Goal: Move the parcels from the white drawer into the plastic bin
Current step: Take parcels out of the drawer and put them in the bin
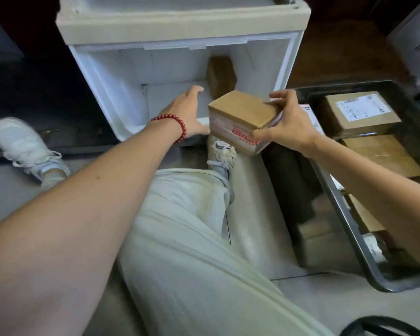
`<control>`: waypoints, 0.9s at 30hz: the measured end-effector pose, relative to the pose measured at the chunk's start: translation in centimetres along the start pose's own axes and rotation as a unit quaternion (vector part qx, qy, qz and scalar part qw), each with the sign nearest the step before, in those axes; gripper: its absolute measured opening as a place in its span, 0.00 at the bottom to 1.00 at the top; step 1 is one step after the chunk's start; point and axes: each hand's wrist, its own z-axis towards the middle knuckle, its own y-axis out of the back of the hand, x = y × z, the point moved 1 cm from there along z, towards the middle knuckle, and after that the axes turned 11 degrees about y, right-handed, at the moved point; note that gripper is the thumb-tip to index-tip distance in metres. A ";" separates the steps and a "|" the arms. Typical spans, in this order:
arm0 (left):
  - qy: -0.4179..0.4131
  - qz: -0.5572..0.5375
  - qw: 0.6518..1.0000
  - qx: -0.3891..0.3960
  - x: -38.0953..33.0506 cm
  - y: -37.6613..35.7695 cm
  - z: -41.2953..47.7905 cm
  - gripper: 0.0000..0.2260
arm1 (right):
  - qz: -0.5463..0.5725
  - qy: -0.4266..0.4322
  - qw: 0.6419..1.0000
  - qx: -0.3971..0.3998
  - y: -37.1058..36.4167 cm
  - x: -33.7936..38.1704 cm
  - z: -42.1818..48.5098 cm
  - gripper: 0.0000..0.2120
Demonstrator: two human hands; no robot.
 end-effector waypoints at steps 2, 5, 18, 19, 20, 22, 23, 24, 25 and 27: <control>-0.041 -0.002 0.999 0.028 -1.3 -1.2 -2.4 0.49 | 0.043 -0.012 0.999 0.008 0.9 0.4 -2.1 0.42; -0.063 -0.064 0.996 0.006 -1.7 -3.7 -4.7 0.48 | 0.115 -0.046 0.992 -0.015 1.6 0.0 -4.6 0.40; -0.077 -0.158 0.978 0.108 -3.3 -7.2 -7.1 0.38 | 0.212 -0.162 0.962 -0.050 3.2 -3.5 -9.7 0.25; -0.059 -0.188 0.972 0.126 -3.3 -7.3 -7.2 0.39 | 0.213 -0.151 0.964 -0.040 3.3 -3.1 -9.9 0.23; -0.042 -0.226 0.963 0.138 -3.4 -7.4 -7.2 0.39 | 0.221 -0.147 0.964 -0.032 3.3 -2.9 -10.2 0.23; -0.016 -0.296 0.944 0.144 -3.5 -7.3 -7.1 0.35 | 0.220 -0.150 0.964 -0.011 3.3 -2.8 -10.5 0.30; -0.004 -0.320 0.936 0.145 -3.6 -7.2 -7.1 0.33 | 0.209 -0.151 0.966 0.005 3.2 -2.6 -10.7 0.34; 0.007 -0.335 0.930 0.149 -3.7 -7.1 -7.2 0.30 | 0.201 -0.151 0.968 0.016 3.1 -2.6 -10.8 0.36; 0.015 -0.345 0.925 0.156 -3.8 -7.1 -7.2 0.27 | 0.190 -0.151 0.970 0.022 2.9 -2.6 -10.8 0.37; 0.031 -0.359 0.918 0.167 -3.9 -7.2 -7.2 0.18 | 0.158 -0.145 0.977 0.020 2.7 -2.7 -10.7 0.42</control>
